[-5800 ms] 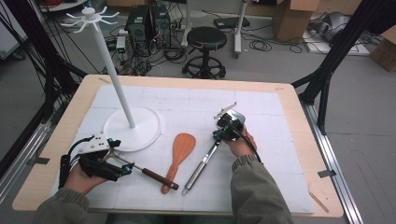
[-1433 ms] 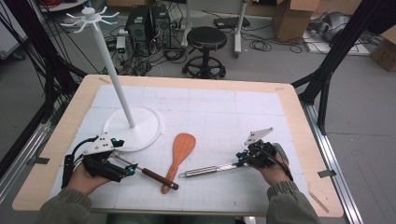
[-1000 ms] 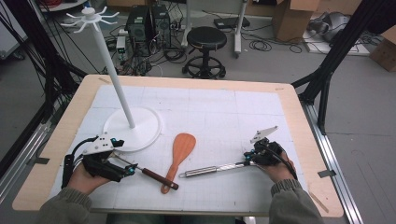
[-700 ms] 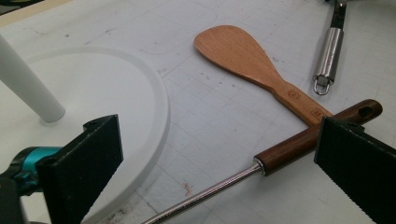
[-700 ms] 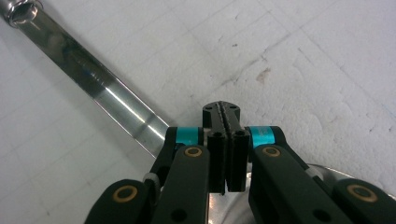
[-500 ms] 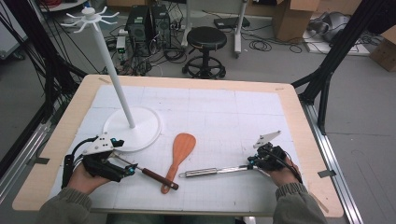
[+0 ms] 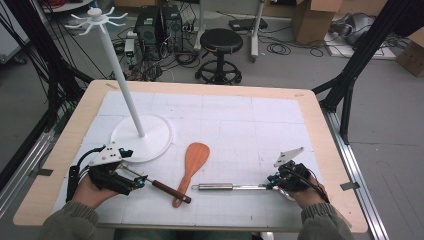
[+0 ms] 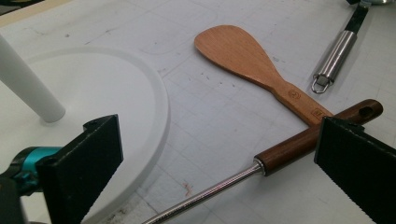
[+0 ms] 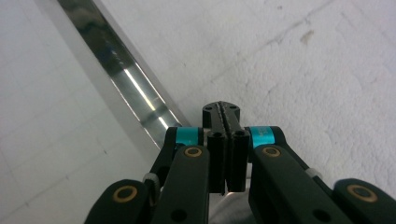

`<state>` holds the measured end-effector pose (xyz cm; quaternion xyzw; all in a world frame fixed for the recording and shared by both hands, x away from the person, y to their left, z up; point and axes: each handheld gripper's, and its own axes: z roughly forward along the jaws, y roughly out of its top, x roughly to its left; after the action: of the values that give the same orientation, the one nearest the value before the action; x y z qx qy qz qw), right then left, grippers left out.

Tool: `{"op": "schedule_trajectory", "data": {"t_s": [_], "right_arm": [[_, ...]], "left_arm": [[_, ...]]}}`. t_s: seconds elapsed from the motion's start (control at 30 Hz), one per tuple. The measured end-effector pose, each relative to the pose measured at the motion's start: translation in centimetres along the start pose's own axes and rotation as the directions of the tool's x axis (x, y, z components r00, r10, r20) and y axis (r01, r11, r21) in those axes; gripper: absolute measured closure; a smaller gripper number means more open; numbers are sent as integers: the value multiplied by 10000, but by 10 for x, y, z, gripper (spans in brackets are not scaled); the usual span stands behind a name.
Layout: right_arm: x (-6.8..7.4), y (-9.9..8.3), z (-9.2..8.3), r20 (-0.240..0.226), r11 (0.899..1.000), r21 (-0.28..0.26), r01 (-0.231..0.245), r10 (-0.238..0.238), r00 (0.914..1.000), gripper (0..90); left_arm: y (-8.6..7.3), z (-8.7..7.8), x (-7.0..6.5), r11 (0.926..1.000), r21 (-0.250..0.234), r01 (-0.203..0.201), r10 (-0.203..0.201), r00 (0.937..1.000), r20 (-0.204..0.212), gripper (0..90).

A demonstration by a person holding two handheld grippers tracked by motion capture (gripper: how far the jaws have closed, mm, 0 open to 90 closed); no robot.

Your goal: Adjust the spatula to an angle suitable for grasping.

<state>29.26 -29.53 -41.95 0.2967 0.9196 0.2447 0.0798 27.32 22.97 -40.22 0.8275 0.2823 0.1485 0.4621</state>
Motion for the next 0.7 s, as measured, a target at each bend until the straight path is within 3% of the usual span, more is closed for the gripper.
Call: {"op": "schedule_trajectory", "data": {"t_s": [0.07,0.13,0.27,0.7], "right_arm": [[4,4,-4,-114,9987,-502,-120,114,9999,895],[9,10,-6,-261,9954,-955,35,-60,9996,895],[24,27,-3,-649,9868,-1490,632,-735,9952,894],[70,64,26,-1861,9619,-2301,1479,-1927,9635,894]], "left_arm": [[0,0,0,10000,-28,18,-18,10000,2,17],[1,0,0,10000,-33,11,-11,10000,-5,17],[1,1,0,10000,12,-33,33,10000,-8,17],[0,0,0,10000,-30,-3,3,10000,7,17]]}}
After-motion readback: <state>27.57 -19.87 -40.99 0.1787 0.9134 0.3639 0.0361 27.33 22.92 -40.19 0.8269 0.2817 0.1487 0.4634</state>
